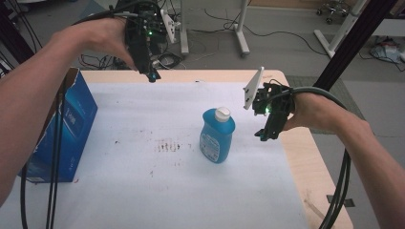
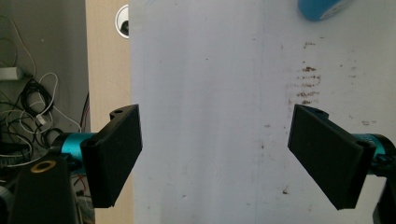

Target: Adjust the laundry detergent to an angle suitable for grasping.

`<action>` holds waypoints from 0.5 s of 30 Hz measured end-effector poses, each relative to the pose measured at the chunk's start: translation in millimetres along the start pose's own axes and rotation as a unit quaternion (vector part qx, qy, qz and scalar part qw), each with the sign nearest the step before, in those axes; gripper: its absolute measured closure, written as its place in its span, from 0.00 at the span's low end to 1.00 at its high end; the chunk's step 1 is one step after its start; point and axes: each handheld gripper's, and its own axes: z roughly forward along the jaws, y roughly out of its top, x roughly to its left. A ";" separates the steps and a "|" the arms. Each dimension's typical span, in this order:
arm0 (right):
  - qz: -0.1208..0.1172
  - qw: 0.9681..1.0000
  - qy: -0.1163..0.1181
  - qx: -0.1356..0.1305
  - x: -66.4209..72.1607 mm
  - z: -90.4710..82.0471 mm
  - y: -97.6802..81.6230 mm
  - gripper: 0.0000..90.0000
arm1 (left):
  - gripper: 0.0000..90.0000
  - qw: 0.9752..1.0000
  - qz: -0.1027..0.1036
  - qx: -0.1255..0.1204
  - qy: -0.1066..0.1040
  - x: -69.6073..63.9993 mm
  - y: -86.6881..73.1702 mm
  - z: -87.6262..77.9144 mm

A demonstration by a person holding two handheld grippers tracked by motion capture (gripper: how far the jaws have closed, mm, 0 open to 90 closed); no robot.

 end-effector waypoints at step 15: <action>-0.011 1.000 -0.001 0.009 3.6 0.9 6.6 0.13 | 0.20 1.000 -0.003 0.011 -0.005 -8.5 -1.6 -0.5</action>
